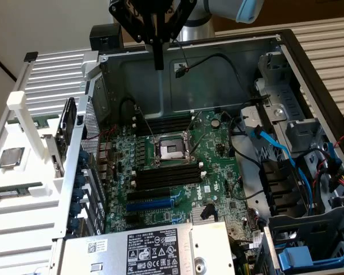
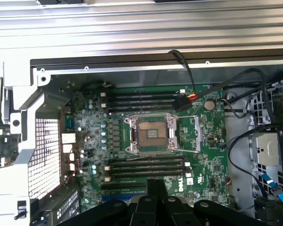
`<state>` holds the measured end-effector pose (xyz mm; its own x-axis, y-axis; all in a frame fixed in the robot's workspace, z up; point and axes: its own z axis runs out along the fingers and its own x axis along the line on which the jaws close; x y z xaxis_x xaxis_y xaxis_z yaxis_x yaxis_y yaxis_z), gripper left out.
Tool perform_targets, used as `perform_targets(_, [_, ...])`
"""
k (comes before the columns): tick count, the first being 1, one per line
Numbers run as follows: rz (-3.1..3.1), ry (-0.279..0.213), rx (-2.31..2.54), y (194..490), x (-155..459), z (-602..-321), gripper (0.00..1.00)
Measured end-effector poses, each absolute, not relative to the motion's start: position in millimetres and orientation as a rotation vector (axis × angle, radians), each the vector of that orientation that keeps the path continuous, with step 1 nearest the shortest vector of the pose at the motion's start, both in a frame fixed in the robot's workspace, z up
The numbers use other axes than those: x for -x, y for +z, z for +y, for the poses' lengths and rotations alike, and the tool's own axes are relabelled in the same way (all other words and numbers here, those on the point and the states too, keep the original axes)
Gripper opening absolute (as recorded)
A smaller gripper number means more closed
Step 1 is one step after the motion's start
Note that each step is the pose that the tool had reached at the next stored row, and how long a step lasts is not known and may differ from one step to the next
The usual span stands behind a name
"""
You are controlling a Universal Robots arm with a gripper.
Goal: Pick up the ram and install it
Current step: 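Reach for the ram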
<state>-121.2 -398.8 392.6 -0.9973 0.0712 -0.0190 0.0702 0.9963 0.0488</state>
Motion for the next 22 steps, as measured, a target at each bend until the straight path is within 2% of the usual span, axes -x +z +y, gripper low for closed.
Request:
perform_targets(7, [3.117, 0.075, -0.11, 392.6, 132.7, -398.4, 0.12])
perform_targets(22, [3.081, 0.076, -0.108, 392.6, 207.9, -398.4, 0.12])
